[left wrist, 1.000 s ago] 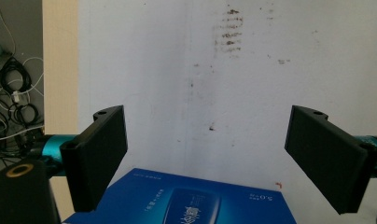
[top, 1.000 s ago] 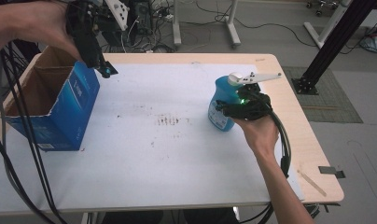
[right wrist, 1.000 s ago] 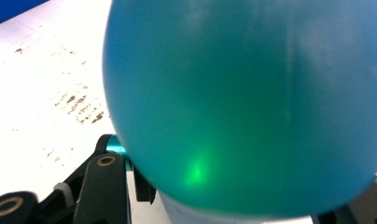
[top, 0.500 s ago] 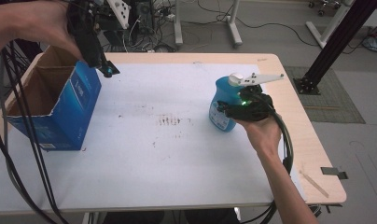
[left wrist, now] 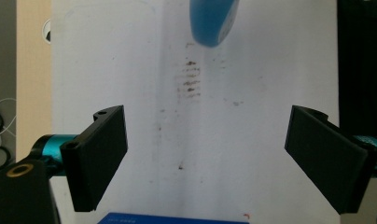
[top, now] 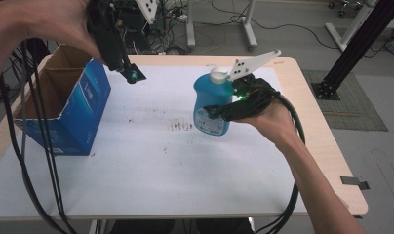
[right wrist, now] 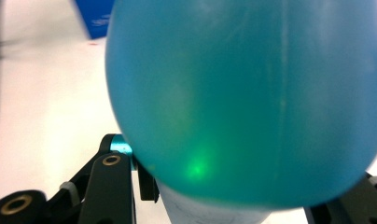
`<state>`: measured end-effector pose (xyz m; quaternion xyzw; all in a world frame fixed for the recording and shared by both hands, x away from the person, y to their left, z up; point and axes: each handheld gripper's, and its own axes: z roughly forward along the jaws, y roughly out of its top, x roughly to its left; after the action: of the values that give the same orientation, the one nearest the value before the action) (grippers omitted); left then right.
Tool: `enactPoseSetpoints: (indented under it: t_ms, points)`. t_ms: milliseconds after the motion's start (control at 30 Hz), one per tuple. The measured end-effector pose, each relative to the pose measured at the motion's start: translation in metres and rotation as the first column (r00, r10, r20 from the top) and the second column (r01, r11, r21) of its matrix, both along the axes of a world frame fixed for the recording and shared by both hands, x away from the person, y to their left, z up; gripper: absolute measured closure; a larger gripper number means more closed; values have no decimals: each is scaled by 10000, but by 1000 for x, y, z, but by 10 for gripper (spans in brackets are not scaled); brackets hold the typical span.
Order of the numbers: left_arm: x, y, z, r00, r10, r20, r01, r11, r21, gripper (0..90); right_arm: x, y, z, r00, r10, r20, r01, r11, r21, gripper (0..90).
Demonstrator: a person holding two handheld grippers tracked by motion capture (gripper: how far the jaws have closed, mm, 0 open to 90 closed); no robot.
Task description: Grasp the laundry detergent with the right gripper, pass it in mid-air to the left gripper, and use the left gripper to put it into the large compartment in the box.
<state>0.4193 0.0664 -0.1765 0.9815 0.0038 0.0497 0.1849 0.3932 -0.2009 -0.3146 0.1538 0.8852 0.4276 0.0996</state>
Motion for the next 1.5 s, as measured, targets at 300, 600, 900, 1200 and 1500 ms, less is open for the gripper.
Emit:
enactPoseSetpoints:
  t_ms: [300,600,900,1200,1500]
  points:
    - [-18,-27,-3,9975,-477,-517,464,9986,-255,131,2,37,4,9761,2167,-156,-2170,9759,-213,474]
    - [-17,-43,-27,9967,-256,-770,258,9997,24,131,5,48,-1,9674,2518,-272,-2518,9678,34,473]
    - [-16,-60,-44,9975,-187,-684,186,9998,-20,131,8,48,-3,9602,2781,-261,-2781,9606,52,472]
    - [-17,-65,-52,9982,3,-600,-5,10000,-28,132,7,51,-4,9548,2964,-242,-2964,9551,19,471]
    - [-19,-68,-54,9983,-35,-588,41,9999,99,132,7,51,-6,9582,2850,-237,-2852,9585,-46,469]
